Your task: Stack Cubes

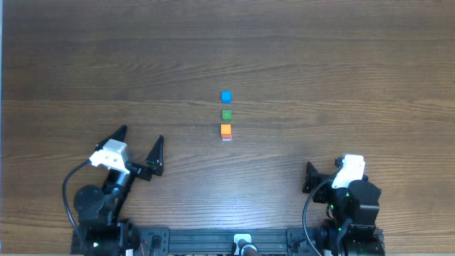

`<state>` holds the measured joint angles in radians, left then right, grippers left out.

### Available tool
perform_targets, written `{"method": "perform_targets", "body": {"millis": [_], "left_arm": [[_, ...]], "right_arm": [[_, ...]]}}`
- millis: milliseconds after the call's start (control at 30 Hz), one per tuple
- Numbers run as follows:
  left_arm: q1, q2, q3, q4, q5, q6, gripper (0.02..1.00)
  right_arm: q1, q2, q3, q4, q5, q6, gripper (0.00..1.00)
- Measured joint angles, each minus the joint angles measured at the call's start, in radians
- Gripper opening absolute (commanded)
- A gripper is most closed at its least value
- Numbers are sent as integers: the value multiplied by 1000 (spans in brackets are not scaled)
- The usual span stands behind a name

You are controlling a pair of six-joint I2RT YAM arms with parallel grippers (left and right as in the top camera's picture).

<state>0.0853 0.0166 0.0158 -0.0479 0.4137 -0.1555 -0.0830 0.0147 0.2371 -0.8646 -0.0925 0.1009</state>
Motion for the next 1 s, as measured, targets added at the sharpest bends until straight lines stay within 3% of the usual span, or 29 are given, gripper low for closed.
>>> {"method": "perform_targets", "body": {"millis": [767,1000], "left_arm": [[-27,83,0,-2,-60,-3,998],[-27,131,0,-11,-169,-3,998]], "right_arm": [[0,0,0,0,0,0,991],[0,0,0,0,0,0,991]]}}
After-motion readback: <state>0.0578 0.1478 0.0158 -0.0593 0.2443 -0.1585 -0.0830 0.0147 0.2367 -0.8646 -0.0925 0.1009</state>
